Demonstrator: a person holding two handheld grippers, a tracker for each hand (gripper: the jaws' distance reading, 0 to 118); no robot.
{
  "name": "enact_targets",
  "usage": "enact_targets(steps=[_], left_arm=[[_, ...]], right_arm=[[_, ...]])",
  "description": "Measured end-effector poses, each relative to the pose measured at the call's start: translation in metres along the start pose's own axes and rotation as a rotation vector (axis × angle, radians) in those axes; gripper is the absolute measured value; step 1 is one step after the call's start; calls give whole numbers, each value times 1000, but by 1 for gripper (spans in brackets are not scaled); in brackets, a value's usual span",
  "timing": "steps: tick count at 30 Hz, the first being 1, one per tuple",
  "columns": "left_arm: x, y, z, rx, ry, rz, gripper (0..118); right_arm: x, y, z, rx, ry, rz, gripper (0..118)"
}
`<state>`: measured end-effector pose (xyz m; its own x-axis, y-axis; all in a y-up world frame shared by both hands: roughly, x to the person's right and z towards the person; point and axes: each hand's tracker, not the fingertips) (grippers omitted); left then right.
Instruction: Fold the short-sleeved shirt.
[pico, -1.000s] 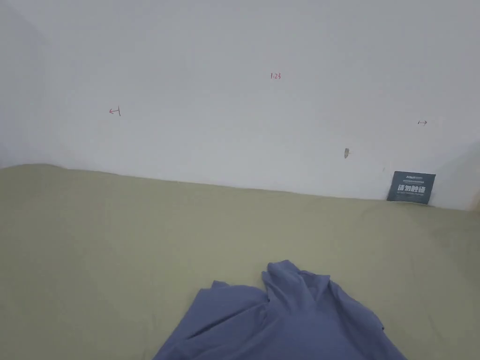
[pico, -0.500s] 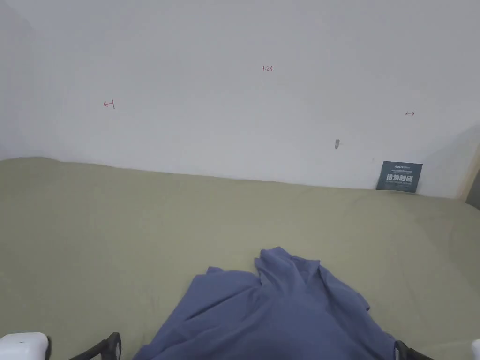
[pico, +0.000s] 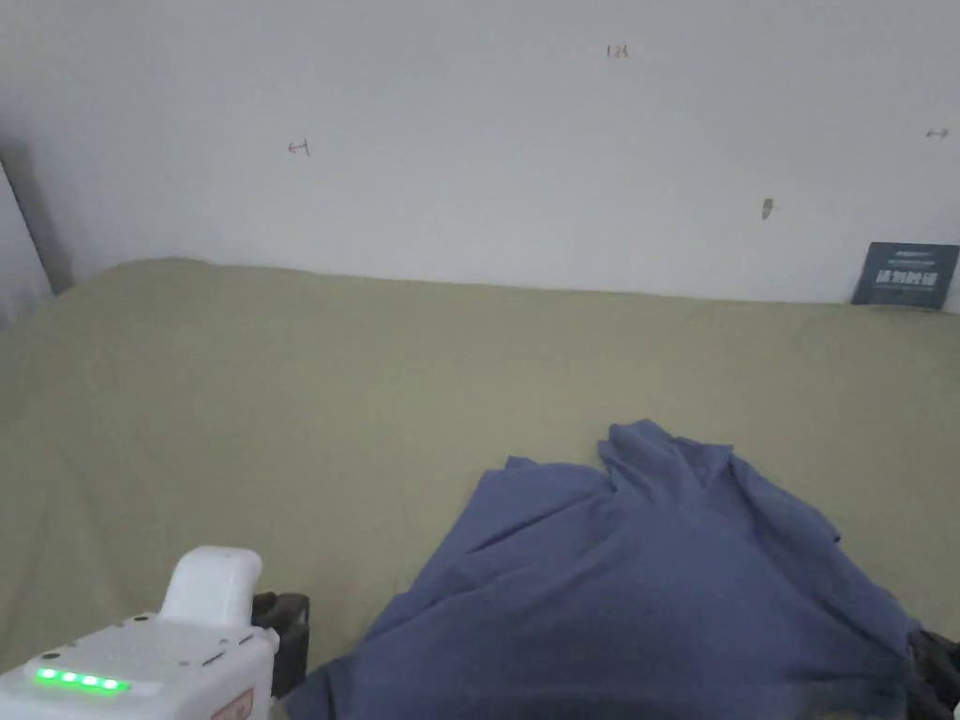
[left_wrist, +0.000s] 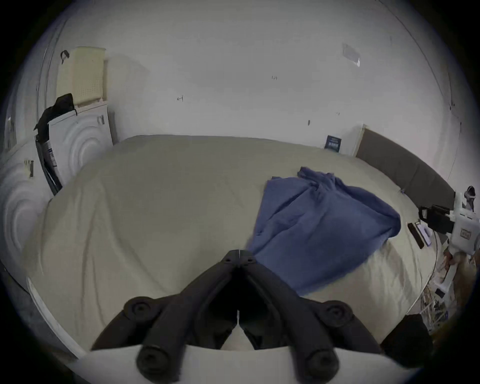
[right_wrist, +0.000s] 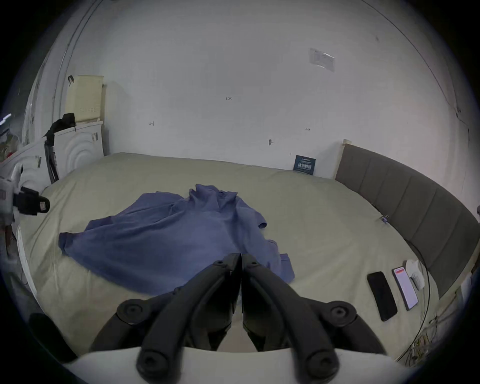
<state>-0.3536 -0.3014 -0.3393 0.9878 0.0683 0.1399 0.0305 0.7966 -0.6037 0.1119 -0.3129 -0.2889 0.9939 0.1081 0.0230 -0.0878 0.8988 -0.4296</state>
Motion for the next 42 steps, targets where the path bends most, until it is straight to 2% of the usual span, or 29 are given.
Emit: enact_targets(steps=[2, 5, 6, 7, 9, 10, 12, 17, 19, 20, 21, 22, 23, 27, 30, 33, 35, 37, 38, 39, 40, 41, 42], left_arm=[[-11, 13, -5, -49, -11, 3, 0], [-27, 30, -30, -232, -77, 14, 0], [-29, 31, -41, -291, -81, 15, 7], [-31, 31, -52, -325, -82, 24, 31], [-28, 28, -66, -418, -104, 39, 108], [-28, 24, -75, -466, -120, 60, 115], [-26, 16, -80, -443, -153, 87, 118], [-20, 5, -94, -495, -134, 82, 107], [-16, -2, -100, -527, -109, 44, 90], [-14, -6, -102, -535, -105, 32, 73], [-12, -10, -105, -550, -103, 22, 38], [-10, -15, -107, -553, -99, 17, 8], [-10, -18, -108, -544, -106, 16, 4], [1, -22, -101, -508, -111, -50, 3], [8, -20, -94, -501, -118, -45, 3], [7, -21, -95, -487, -126, -37, 3], [9, -23, -95, -481, -126, -33, 3], [7, -22, -96, -474, -125, -26, 3], [8, -22, -97, -471, -126, -23, 3], [8, -22, -97, -471, -126, -20, 3], [6, -21, -99, -471, -126, -13, 3], [6, -21, -99, -470, -126, -8, 3], [6, -21, -98, -471, -126, -5, 3]], right_arm=[[0, 0, -5, -11, 10, -9, 7], [-3, -1, -11, -30, 21, -14, 7], [-4, -1, -13, -36, 24, -16, 7], [-4, -1, -14, -42, 29, -18, 7], [-5, -1, -14, -47, 35, -18, 7], [-4, -2, -14, -50, 39, -14, 7], [-2, -3, -14, -55, 48, -6, 7], [4, -3, -18, -75, 52, -5, 7], [7, -1, -21, -72, 59, -18, 7], [8, 0, -23, -72, 64, -25, 7], [9, 2, -26, -76, 74, -35, 7], [11, 5, -31, -83, 86, -41, 7], [12, 9, -36, -88, 97, -45, 7], [21, 55, -80, -115, 154, -36, 7], [29, 110, -135, -123, 187, 3, 7], [31, 162, -207, -212, 234, 127, 7], [28, 184, -253, -316, 233, 188, 7], [23, 196, -297, -399, 226, 281, 10], [19, 196, -315, -431, 222, 335, 22], [17, 196, -331, -459, 216, 374, 49], [16, 194, -346, -511, 223, 389, 49], [15, 189, -358, -563, 230, 397, 59], [14, 182, -372, -651, 236, 388, 94]])
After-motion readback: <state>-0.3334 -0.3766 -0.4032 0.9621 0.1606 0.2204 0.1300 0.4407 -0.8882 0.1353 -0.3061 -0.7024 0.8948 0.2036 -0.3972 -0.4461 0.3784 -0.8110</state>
